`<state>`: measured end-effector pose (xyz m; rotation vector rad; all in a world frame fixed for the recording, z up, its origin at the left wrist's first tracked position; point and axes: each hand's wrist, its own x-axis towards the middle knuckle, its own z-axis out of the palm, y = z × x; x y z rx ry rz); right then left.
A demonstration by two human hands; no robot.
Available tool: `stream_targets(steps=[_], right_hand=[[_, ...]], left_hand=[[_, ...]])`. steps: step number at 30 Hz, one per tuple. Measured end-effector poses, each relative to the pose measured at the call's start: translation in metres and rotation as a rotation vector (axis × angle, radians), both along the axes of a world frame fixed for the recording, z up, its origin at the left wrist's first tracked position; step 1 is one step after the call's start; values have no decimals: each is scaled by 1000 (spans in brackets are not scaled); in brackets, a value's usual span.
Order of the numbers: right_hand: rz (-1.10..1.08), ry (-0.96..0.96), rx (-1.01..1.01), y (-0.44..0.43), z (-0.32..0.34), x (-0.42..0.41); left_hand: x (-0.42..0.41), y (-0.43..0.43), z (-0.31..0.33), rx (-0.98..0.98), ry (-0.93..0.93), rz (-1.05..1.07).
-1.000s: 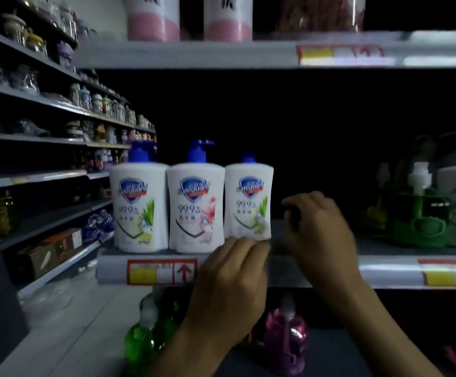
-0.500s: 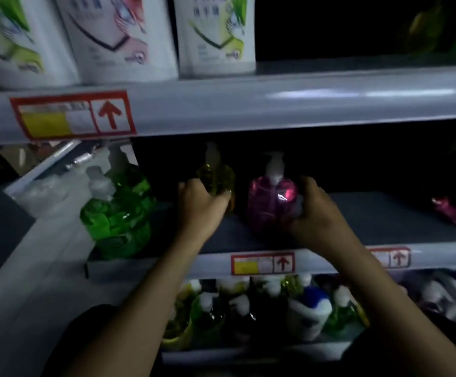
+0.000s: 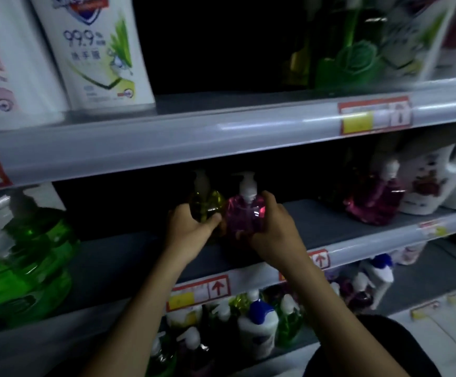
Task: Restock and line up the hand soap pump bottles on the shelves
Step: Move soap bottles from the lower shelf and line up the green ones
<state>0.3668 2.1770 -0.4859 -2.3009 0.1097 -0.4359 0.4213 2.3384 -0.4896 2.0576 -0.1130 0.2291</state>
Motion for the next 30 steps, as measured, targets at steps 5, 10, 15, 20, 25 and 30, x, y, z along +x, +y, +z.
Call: stream_targets(steps=[5, 10, 15, 20, 25, 30], right_hand=[[-106, 2, 18, -51, 2, -16], [-198, -64, -66, -68, 15, -54], [-415, -743, -55, -89, 71, -94], [-374, -752, -38, -104, 166, -68], [-350, -477, -250, -97, 184, -28], [-495, -533, -181, -90, 163, -10]], left_hand=[[-2, -57, 7, -8, -3, -114], [-31, -82, 32, 415, 19, -122], [-92, -84, 115, 466, -486, -193], [-65, -106, 214, 303, -886, 2], [-8, -141, 242, 315, -258, -356], [6, -147, 230, 83, -130, -516]])
